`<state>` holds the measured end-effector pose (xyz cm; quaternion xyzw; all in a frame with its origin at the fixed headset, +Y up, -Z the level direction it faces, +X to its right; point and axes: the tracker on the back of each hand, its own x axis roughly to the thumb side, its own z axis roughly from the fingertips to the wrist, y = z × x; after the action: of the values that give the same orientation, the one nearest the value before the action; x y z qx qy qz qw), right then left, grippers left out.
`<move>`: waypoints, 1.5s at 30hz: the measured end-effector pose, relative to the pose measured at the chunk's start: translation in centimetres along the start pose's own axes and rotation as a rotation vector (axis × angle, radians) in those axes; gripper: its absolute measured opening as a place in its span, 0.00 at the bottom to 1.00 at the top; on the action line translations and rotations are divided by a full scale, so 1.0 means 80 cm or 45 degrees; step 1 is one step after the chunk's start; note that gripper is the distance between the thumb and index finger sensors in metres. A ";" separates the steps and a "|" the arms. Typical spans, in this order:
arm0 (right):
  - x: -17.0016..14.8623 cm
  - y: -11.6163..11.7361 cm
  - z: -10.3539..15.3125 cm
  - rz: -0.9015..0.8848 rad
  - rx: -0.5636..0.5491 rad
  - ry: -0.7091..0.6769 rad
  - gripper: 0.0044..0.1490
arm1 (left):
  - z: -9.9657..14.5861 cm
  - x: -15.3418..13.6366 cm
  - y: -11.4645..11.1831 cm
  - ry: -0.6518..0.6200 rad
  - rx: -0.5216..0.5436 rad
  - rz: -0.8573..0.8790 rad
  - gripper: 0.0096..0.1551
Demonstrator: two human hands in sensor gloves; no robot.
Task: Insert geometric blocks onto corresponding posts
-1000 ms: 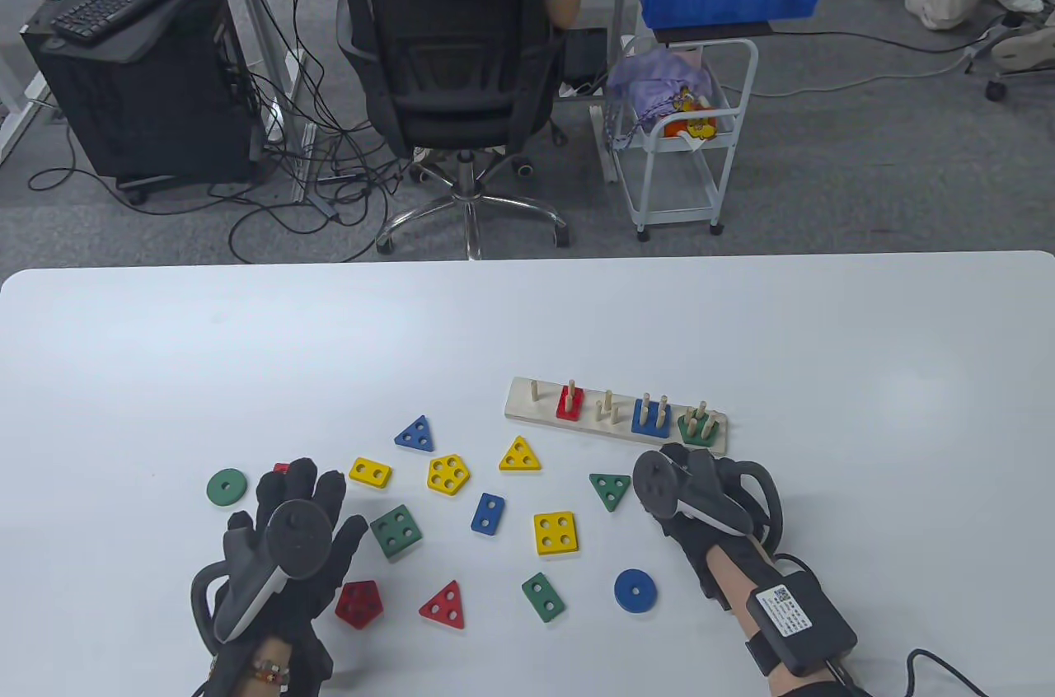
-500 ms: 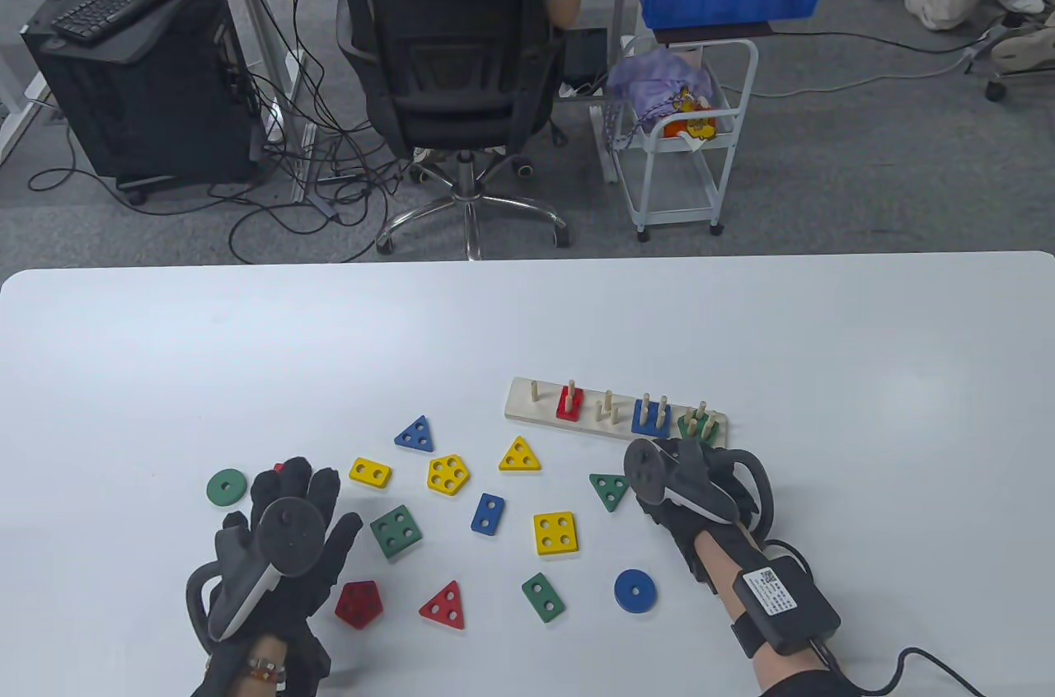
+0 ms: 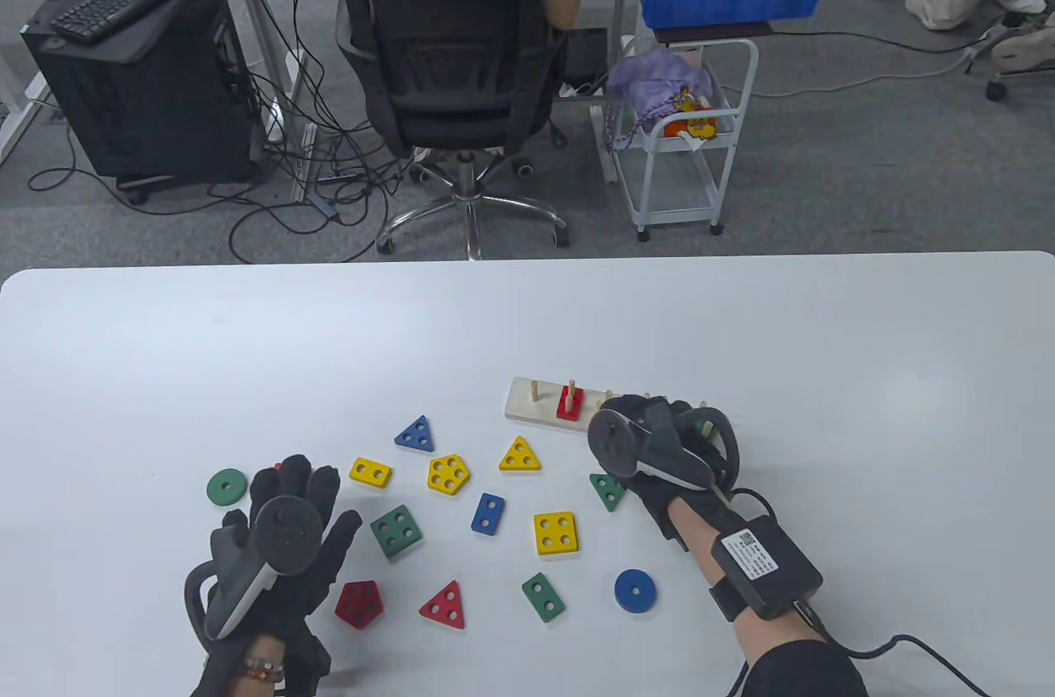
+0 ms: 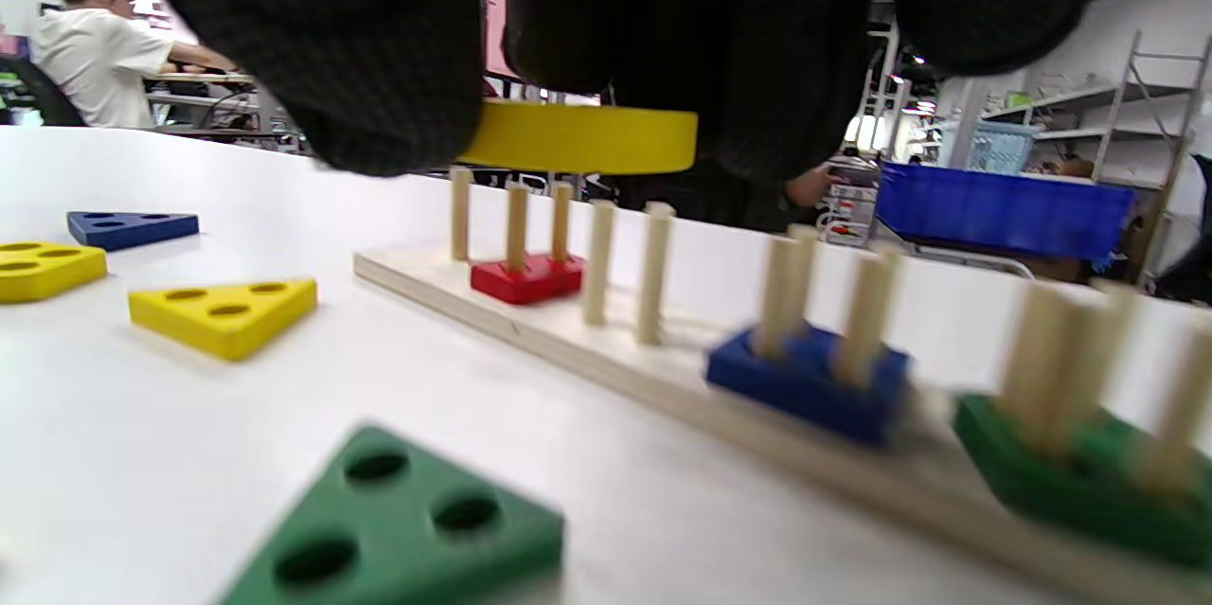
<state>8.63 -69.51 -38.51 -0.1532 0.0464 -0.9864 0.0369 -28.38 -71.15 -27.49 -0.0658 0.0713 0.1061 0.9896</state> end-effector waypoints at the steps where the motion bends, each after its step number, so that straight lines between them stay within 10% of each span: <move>1: 0.007 -0.002 -0.008 0.019 0.004 -0.017 0.39 | 0.000 0.000 0.000 -0.002 0.002 -0.001 0.42; 13: 0.075 0.013 -0.107 0.065 -0.007 0.006 0.40 | 0.002 0.002 0.000 -0.005 0.004 -0.008 0.42; 27: 0.071 0.032 -0.125 -0.033 -0.011 0.057 0.40 | 0.002 0.002 0.001 0.013 -0.005 -0.012 0.42; 45: 0.011 0.025 0.013 -0.003 0.157 -0.027 0.40 | 0.001 0.004 -0.001 0.001 -0.025 -0.023 0.42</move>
<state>8.18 -71.63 -37.48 -0.1610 -0.0152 -0.9858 0.0456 -28.04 -71.12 -27.47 -0.0763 0.0701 0.0978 0.9898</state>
